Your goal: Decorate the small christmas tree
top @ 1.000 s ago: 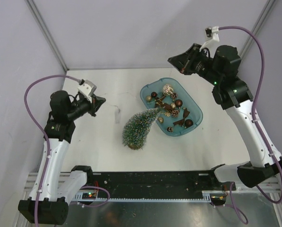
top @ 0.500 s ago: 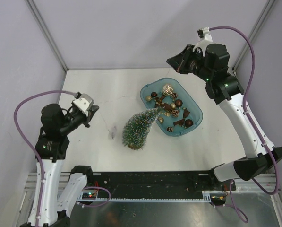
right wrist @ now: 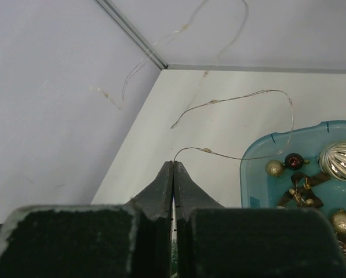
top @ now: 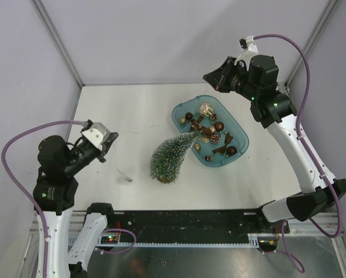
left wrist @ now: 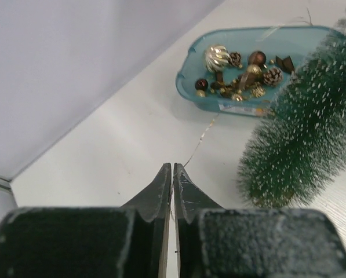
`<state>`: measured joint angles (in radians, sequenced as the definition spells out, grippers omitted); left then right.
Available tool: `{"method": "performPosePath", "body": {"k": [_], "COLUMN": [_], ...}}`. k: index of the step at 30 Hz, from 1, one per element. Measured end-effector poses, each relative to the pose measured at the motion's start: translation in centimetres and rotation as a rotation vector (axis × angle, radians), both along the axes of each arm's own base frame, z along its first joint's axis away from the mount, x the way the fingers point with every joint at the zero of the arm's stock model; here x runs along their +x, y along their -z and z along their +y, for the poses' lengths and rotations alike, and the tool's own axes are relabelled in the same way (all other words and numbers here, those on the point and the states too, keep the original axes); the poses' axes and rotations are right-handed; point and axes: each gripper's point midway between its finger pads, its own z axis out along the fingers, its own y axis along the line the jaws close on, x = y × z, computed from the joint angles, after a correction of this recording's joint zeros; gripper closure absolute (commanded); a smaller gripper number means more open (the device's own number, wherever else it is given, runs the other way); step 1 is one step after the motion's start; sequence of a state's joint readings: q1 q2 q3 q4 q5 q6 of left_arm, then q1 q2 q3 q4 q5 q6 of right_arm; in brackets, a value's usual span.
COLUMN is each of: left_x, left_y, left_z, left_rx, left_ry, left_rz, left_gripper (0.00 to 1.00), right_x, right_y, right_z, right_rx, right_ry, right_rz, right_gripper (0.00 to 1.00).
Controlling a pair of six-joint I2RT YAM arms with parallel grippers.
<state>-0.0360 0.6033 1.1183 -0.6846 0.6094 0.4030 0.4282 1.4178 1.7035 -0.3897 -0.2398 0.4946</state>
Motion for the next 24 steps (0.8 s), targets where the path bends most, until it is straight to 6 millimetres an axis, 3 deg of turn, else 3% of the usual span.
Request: {"method": "performPosePath", "body": {"k": [6,11,14,18,24], "left_x": [1.1,2.6,3.2,3.9,3.5], "left_y": [5.8,11.0,12.2,12.8,11.3], "left_z": [-0.1,0.0,0.1,0.1,-0.8], "left_rx": [0.011,0.024,0.022,0.005,-0.048], "left_ry": [0.006,-0.001,-0.011,-0.024,0.014], "left_rz": [0.162,0.323,0.36,0.373,0.337], "left_gripper": [0.91,0.86,0.78,0.53,0.08], "right_x": [1.1,3.3,4.7,7.0,9.7], "right_y": [0.9,2.7,3.6,4.4,5.8], "right_z": [-0.1,-0.5,-0.8,-1.5,-4.0], "right_rx": [-0.01,-0.021,-0.027,-0.028,-0.061], "right_ry": [0.009,0.031,0.043,0.067,0.147], "right_rz": [0.015,0.046,0.065,0.075,0.091], "right_gripper": [1.0,1.0,1.0,1.0,1.0]}}
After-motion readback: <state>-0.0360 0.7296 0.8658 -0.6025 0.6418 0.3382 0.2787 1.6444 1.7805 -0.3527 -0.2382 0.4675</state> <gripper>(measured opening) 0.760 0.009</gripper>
